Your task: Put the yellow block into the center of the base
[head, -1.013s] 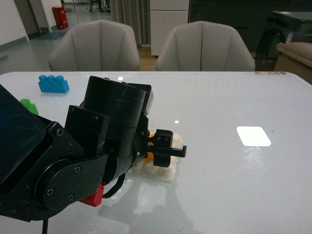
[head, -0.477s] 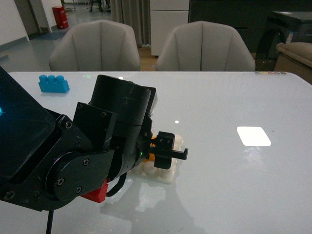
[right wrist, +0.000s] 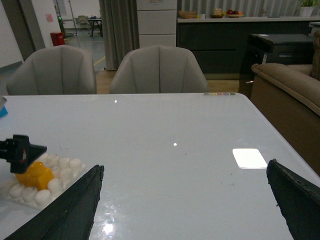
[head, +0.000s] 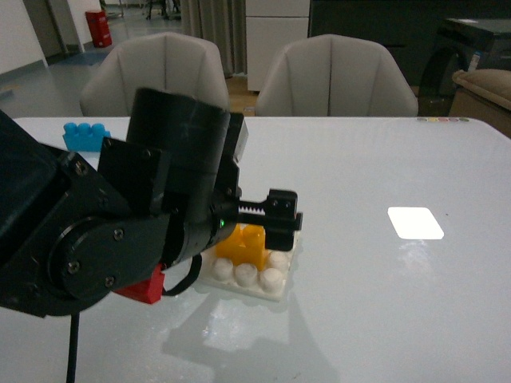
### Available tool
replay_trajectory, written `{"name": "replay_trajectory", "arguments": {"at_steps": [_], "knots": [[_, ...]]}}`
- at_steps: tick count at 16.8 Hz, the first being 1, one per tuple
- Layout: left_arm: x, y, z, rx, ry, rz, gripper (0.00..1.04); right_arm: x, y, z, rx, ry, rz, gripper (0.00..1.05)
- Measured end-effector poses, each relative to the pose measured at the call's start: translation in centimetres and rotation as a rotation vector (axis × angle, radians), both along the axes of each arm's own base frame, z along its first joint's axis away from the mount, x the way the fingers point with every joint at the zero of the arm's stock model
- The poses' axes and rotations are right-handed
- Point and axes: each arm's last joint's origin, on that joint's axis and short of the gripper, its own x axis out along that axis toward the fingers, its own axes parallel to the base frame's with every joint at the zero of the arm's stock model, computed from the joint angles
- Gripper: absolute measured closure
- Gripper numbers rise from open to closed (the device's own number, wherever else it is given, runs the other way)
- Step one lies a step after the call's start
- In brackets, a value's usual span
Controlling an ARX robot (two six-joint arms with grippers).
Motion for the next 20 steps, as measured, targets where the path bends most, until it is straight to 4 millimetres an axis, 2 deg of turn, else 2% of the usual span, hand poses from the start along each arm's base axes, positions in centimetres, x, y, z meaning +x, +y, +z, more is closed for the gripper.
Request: {"name": "replay_trajectory", "arguments": {"at_steps": [2,3,4,8,12,18,19,20], "knots": [[-0.1,0.3,2.6,-0.054,-0.063,0.006,0.07,0.0,0.0,0.0,0.0,0.0,0.0,0.06],[-0.8,0.7,4.1,-0.082,-0.1,-0.001,0.07,0.0,0.0,0.0,0.0,0.0,0.0,0.06],[-2.7,2.1,6.5,-0.128,-0.162,0.016,0.07,0.0,0.0,0.0,0.0,0.0,0.0,0.06],[-7.2,6.0,10.8,-0.179,-0.297,0.086,0.07,0.0,0.0,0.0,0.0,0.0,0.0,0.06],[-11.6,8.6,13.1,-0.197,-0.356,0.125,0.07,0.0,0.0,0.0,0.0,0.0,0.0,0.06],[-13.1,9.6,15.2,-0.184,-0.428,0.127,0.07,0.0,0.0,0.0,0.0,0.0,0.0,0.06],[-13.5,9.8,15.6,-0.16,-0.467,0.159,0.11,0.0,0.0,0.0,0.0,0.0,0.0,0.06],[-14.5,10.9,15.7,-0.12,-0.521,0.237,0.23,0.0,0.0,0.0,0.0,0.0,0.0,0.06]]}}
